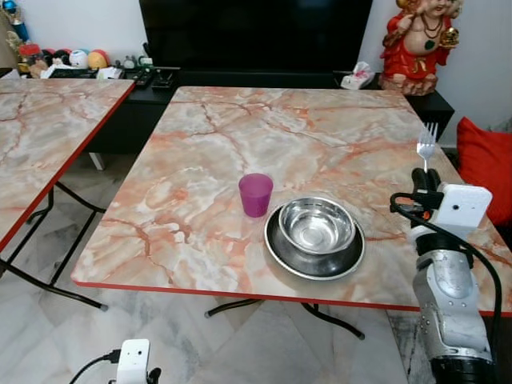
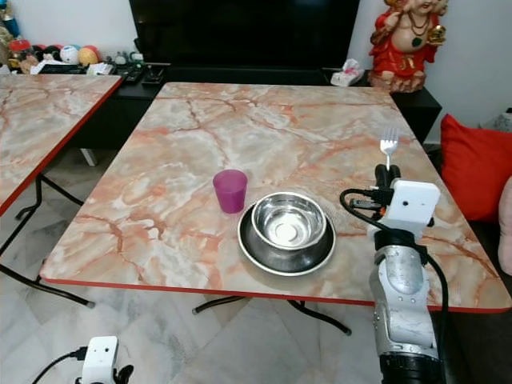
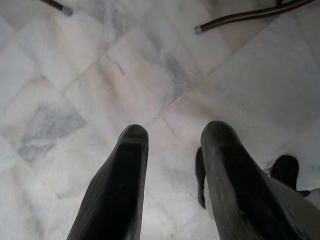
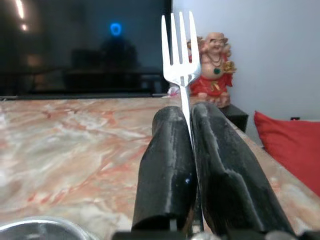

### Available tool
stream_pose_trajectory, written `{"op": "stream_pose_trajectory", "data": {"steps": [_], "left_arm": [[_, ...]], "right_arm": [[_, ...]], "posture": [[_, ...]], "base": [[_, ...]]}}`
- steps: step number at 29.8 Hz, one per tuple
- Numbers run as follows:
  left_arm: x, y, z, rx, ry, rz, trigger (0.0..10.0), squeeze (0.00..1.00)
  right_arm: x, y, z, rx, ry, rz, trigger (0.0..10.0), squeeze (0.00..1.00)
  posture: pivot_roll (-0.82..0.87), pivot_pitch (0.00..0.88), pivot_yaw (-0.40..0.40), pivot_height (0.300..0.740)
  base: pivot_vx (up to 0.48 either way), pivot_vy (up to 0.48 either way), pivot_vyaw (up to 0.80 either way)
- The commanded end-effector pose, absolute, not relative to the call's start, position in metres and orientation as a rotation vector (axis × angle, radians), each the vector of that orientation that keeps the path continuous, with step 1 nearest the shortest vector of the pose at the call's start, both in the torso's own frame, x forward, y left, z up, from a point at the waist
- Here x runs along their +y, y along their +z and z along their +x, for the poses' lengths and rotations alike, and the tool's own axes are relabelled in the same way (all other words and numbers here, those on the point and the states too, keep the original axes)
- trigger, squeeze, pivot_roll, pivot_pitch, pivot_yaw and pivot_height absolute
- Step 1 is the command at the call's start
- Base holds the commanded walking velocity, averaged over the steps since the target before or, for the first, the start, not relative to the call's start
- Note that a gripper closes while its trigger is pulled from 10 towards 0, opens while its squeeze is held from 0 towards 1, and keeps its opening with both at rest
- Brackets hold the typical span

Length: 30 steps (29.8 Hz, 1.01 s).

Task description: Setting the table

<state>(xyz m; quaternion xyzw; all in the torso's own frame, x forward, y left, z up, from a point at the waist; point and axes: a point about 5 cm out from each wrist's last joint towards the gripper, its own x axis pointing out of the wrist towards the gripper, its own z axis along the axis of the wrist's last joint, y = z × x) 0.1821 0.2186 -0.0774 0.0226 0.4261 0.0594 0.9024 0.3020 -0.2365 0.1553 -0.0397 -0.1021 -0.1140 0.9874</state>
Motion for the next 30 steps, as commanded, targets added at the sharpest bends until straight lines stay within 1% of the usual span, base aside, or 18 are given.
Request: {"op": "stream_pose_trajectory", "data": {"steps": [1,6,8,10,14,16,18,21,26,30], "left_arm": [[0.22,-0.08,0.178,0.905,0.128,0.044,10.0,0.0],[0.219,-0.08,0.178,0.906,0.127,0.04,10.0,0.0],[0.218,-0.08,0.178,0.907,0.125,0.04,10.0,0.0],[0.217,-0.08,0.178,0.909,0.123,0.039,10.0,0.0],[0.216,-0.081,0.178,0.912,0.119,0.028,10.0,0.0],[0.215,-0.081,0.177,0.913,0.113,0.021,10.0,0.0],[0.214,-0.081,0.177,0.913,0.112,0.015,10.0,0.0],[0.214,-0.081,0.177,0.911,0.111,0.009,10.0,0.0],[0.213,-0.081,0.177,0.911,0.109,0.008,10.0,0.0],[0.215,-0.081,0.178,0.911,0.108,0.012,10.0,0.0]], "right_arm": [[-0.237,0.157,0.307,-0.188,-0.237,-0.087,10.0,0.0],[-0.244,0.148,0.313,-0.087,-0.264,-0.073,10.0,0.0],[-0.248,0.138,0.319,0.021,-0.26,-0.055,10.0,0.0],[-0.249,0.13,0.324,0.082,-0.233,-0.034,10.0,0.0],[-0.251,0.129,0.331,0.115,-0.219,-0.016,10.0,0.0],[-0.25,0.123,0.336,0.173,-0.2,0.026,10.0,0.0],[-0.25,0.118,0.337,0.198,-0.201,0.031,10.0,0.0],[-0.246,0.109,0.338,0.242,-0.184,0.093,10.0,0.0],[-0.244,0.105,0.339,0.26,-0.17,0.105,10.0,0.0],[-0.241,0.103,0.341,0.284,-0.12,0.105,10.0,0.0]], "posture": [[0.02,0.008,0.008,0.736],[0.01,0.009,0.011,0.736],[0.01,0.009,0.011,0.736],[0.01,0.01,0.011,0.736],[0.02,0.012,0.011,0.736],[0.01,0.011,0.013,0.736],[0.01,0.011,0.011,0.736],[0.02,0.012,0.011,0.736],[0.02,0.012,0.011,0.736],[0.02,0.012,0.014,0.736]], "base": [[0.0,0.0,0.0],[0.0,0.0,0.0],[0.0,0.0,0.0],[0.0,0.0,0.0],[0.0,0.0,0.0],[0.0,0.0,0.0],[0.0,0.0,0.0],[0.0,0.0,0.0],[0.0,0.0,0.0],[0.0,0.0,0.0]]}}
